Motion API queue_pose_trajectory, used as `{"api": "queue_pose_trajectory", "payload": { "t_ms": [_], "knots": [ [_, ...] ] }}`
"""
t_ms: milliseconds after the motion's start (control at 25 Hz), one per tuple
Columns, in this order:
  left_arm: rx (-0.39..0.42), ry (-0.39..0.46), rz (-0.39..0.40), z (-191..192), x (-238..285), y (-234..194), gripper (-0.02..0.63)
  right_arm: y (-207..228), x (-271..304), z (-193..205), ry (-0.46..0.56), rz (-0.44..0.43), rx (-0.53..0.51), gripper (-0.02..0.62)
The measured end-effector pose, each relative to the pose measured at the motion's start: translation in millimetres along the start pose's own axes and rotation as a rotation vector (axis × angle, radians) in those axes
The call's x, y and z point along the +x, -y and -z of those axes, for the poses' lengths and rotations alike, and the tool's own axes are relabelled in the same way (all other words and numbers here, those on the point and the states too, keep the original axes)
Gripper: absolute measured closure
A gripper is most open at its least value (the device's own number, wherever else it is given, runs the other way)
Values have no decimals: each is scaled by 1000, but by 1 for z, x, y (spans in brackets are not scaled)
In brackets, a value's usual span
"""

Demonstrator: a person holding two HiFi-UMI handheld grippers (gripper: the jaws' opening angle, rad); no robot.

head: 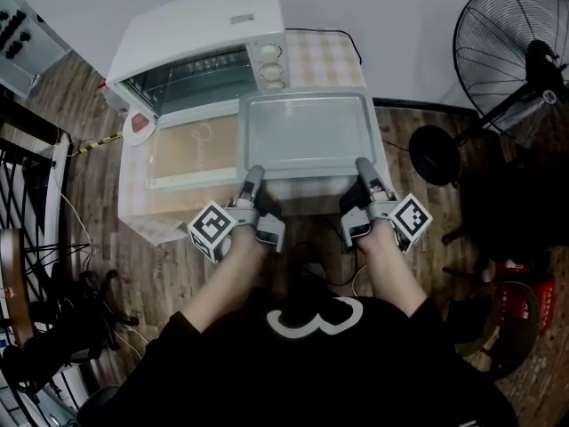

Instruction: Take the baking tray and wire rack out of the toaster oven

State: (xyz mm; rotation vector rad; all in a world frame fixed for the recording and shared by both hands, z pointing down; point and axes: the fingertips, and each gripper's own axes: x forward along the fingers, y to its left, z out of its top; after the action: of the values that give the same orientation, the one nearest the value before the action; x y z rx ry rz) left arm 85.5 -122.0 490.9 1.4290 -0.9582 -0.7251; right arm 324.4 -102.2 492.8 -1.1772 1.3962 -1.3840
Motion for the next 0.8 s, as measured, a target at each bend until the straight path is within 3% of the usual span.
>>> {"api": "queue_pose_trajectory", "payload": {
  "t_ms": [800],
  "knots": [
    [-5,-20,-118,57,29,-47,532,59,-11,-53,-7,94,20,523]
  ]
}}
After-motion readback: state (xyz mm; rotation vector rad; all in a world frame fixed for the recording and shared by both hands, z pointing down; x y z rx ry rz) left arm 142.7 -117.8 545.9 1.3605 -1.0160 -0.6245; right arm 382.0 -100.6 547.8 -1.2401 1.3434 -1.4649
